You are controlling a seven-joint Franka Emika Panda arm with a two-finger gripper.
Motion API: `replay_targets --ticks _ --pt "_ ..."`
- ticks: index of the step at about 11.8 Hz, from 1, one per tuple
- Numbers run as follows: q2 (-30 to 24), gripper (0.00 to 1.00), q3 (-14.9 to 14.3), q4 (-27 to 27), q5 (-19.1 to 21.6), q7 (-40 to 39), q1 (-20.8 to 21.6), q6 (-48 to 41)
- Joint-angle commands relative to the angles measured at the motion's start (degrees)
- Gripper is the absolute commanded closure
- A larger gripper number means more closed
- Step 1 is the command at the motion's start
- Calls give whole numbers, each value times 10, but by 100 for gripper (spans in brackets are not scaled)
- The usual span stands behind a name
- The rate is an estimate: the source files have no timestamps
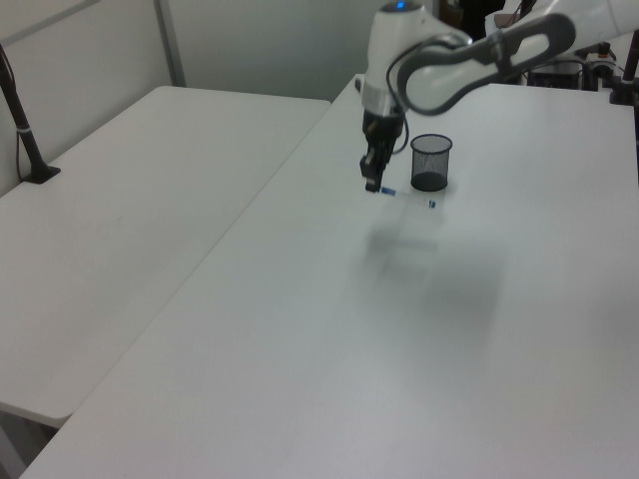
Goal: Insert the marker
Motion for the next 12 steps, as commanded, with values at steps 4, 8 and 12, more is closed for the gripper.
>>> replay_targets --ticks 4,8,12 --pt "-121 100 -8 -20 2 -32 -81 -2" --pt "-154 100 -7 -79 4 -33 -156 170" --pt "-163 100 -8 -203 2 -58 -169 353"
